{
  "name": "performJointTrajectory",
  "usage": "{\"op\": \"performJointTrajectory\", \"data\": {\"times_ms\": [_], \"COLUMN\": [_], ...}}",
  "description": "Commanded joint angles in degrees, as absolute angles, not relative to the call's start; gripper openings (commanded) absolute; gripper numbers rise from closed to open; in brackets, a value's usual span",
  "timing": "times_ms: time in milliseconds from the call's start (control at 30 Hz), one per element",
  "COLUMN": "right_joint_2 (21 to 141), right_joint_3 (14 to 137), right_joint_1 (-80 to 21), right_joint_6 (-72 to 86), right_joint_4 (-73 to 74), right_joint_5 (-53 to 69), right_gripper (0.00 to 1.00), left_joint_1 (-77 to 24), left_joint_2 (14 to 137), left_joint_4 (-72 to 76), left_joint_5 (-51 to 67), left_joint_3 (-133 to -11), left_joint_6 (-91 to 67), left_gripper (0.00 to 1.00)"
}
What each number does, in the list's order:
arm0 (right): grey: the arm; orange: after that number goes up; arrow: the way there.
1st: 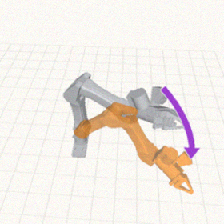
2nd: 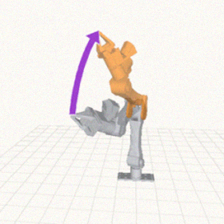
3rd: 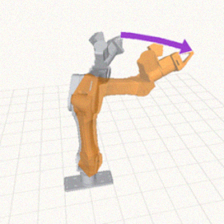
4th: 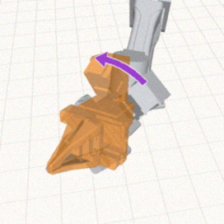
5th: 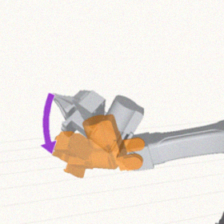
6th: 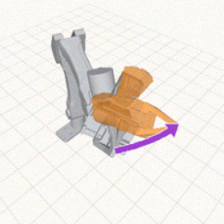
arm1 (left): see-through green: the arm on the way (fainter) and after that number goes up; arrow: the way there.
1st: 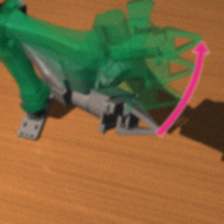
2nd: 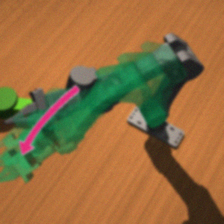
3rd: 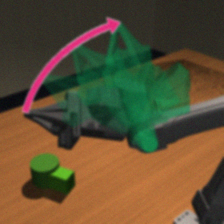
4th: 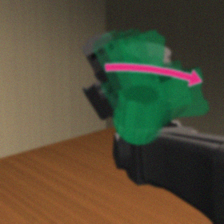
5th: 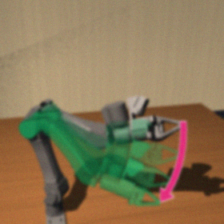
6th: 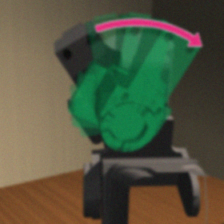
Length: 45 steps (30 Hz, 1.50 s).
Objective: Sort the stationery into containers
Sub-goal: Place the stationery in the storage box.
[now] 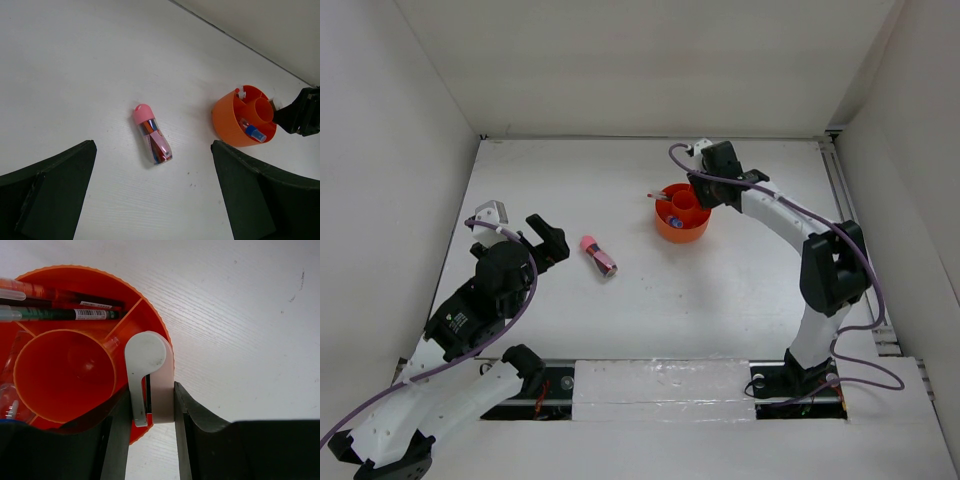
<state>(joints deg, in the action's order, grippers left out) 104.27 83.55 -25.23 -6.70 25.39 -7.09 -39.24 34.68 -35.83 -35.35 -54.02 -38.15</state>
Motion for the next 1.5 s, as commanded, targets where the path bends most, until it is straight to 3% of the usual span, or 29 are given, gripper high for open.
{"op": "performJointTrajectory", "data": {"times_ms": [0, 233, 433, 1033, 1467], "right_joint_2": [104.8, 104.9, 104.3, 103.3, 102.7], "right_joint_3": [86.4, 86.4, 85.9, 85.3, 84.8], "right_joint_1": [-25.8, -25.8, -26.3, -26.3, -26.3], "right_joint_6": [-7.5, -8.0, -8.0, -7.5, -7.5], "right_joint_4": [24.7, 25.2, 25.2, 25.2, 25.7], "right_joint_5": [-7.0, -8.2, -8.2, -10.4, -10.9], "right_gripper": [0.16, 0.2, 0.31, 0.47, 0.51], "left_joint_1": [-39.0, -39.0, -39.0, -39.0, -39.0], "left_joint_2": [34.9, 34.9, 34.9, 34.9, 34.9], "left_joint_4": [-34.4, -34.4, -34.4, -34.4, -34.4], "left_joint_5": [-35.4, -35.4, -35.4, -35.4, -35.4], "left_joint_3": [-53.9, -53.9, -53.9, -53.9, -53.9], "left_joint_6": [-37.4, -37.4, -37.4, -37.4, -37.4], "left_gripper": [0.99, 0.99, 0.99, 0.99, 0.99]}}
